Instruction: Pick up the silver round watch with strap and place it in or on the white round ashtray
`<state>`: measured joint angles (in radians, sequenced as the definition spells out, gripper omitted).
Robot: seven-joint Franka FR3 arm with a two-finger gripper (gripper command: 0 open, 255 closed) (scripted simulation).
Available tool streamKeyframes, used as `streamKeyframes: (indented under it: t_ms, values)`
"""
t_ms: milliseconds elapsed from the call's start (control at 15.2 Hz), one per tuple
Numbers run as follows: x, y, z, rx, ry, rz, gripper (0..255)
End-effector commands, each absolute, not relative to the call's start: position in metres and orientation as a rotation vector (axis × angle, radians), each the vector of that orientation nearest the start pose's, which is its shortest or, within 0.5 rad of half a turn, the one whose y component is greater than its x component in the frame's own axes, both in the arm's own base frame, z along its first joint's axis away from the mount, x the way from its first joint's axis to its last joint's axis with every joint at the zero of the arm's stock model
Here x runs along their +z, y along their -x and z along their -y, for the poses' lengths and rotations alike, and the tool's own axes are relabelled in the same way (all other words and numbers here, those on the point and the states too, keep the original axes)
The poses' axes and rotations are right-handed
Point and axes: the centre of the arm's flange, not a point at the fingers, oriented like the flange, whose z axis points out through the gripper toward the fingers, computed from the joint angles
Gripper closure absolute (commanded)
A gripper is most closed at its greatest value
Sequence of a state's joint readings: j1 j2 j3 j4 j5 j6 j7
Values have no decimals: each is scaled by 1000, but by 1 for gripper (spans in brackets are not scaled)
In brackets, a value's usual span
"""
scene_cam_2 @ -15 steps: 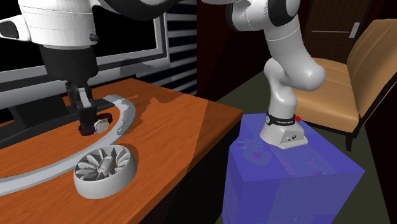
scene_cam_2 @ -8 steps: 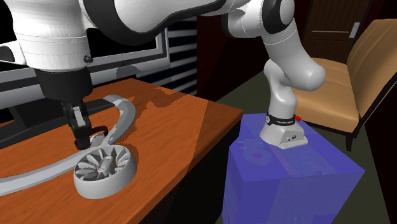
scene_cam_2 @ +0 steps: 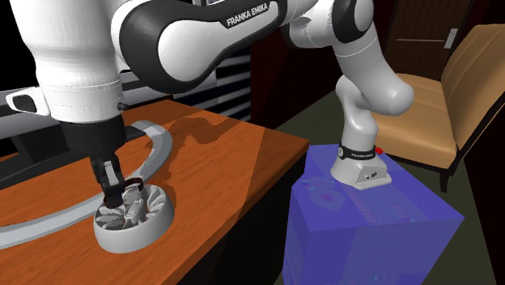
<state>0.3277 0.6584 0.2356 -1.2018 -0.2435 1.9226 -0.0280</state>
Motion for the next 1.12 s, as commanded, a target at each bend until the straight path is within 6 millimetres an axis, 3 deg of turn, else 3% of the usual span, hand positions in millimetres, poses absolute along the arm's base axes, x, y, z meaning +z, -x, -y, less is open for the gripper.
streamKeyframes:
  t_ms: [0, 528, 594, 924, 1056]
  values:
    - [398, -662, -343, -161, 3055, 966, 255]
    - [395, -662, -343, -160, 3055, 966, 255]
    - [395, -662, -343, -160, 3055, 966, 0]
    - [395, -662, -343, -160, 3055, 966, 0]
    - [421, -659, -343, -161, 3055, 966, 0]
